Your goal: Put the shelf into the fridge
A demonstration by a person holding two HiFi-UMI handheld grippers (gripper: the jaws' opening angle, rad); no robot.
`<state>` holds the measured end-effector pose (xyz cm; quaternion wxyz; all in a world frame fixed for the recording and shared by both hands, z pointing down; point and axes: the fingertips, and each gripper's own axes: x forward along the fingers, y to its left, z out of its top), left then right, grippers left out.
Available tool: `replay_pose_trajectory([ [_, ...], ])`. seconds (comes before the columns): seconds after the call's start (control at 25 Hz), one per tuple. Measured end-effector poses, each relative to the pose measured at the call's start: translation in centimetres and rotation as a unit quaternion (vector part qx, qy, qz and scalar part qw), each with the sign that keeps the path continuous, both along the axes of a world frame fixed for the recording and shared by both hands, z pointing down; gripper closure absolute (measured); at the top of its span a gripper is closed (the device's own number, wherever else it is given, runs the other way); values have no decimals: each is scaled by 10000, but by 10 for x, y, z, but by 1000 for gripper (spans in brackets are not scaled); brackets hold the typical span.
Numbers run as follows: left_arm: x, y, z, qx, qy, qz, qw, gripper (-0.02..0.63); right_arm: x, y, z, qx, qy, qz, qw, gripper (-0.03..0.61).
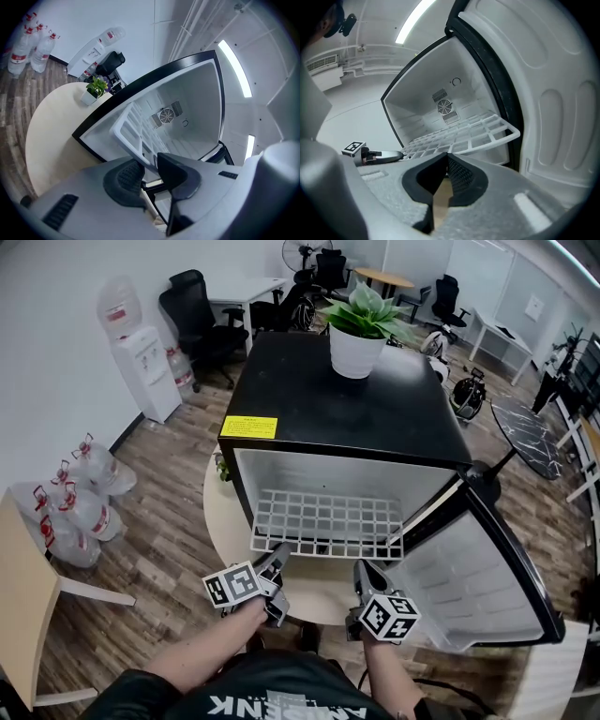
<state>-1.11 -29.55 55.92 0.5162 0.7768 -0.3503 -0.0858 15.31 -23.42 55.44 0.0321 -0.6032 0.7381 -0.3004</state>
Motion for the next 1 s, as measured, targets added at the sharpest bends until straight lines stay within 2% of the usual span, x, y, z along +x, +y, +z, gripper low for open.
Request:
replay_pose_trajectory([
  [0.16, 2, 3, 0, 217, -280, 142, 9993, 505, 1, 1, 0, -16, 41, 7, 10000, 571],
  [0.32, -2, 7, -1, 353, -390, 70, 9986, 502, 1, -1, -1, -28, 32, -20, 10000, 571],
  [0.52, -9, 24, 0, 622, -838, 136, 9944, 497, 2, -2, 0, -69, -4, -76, 9999, 571],
  [0.6, -8, 28, 4, 783, -1163, 200, 9899, 525, 2, -2, -1, -99, -14, -66, 9999, 571],
  [0.76, -11, 23, 7, 1157, -1899, 171, 9748, 591, 2, -2, -2, -120, -33, -80, 9999, 571],
  [0.92, -11, 21, -5, 1497, -2058, 122, 9670, 595, 2, -3, -12, 22, 74, -140, 9999, 572],
  [1.0, -11, 17, -6, 1534, -2127, 83, 9650, 595, 2, -7, -13, 37, 116, -176, 9998, 572],
])
